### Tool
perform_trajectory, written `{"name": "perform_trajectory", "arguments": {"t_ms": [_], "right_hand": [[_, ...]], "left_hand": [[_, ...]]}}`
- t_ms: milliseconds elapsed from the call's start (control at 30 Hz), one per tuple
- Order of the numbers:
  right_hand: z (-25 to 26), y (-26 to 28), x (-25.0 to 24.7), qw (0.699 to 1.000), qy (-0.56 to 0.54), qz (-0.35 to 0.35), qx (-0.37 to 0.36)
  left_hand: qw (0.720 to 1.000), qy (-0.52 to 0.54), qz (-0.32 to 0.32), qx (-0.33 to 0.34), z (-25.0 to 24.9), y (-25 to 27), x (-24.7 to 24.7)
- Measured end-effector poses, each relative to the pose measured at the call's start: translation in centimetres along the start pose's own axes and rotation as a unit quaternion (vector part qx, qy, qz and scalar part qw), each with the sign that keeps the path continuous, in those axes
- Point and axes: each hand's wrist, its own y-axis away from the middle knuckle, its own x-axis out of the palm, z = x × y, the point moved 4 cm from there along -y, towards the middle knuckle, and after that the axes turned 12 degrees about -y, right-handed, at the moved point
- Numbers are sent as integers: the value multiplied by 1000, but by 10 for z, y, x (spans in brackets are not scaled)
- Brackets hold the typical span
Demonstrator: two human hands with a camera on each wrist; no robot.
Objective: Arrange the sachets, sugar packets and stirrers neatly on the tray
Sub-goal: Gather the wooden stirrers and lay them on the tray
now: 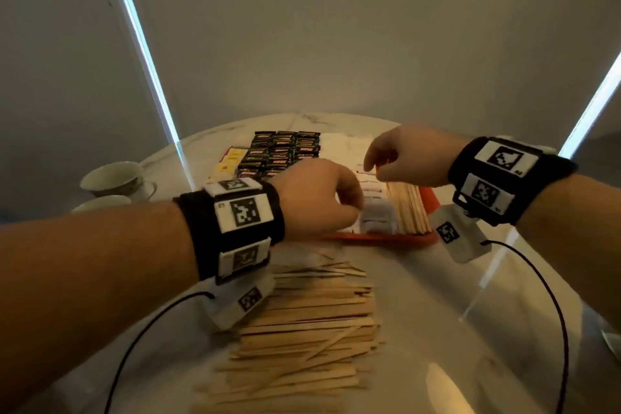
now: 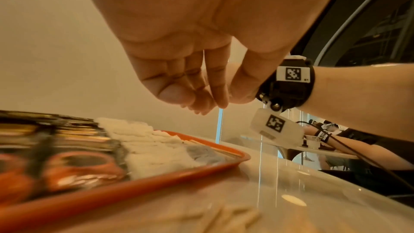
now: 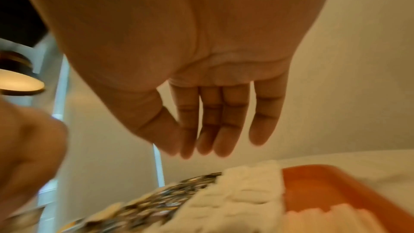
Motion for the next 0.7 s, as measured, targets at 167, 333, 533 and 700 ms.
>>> {"name": "perform_trajectory", "arguments": {"t_ms": [167, 333, 533, 700], "right_hand": [[69, 51, 60, 979, 59, 188, -58], [85, 65, 104, 959, 89, 268, -11], [113, 70, 125, 959, 162, 221, -71], [115, 59, 128, 975, 108, 185, -67]], "left_hand": [[991, -64, 84, -77, 32, 98, 4], [968, -126, 189, -109, 42, 157, 19], [970, -134, 177, -104, 45, 160, 32], [977, -131, 116, -121, 58, 145, 31]]}}
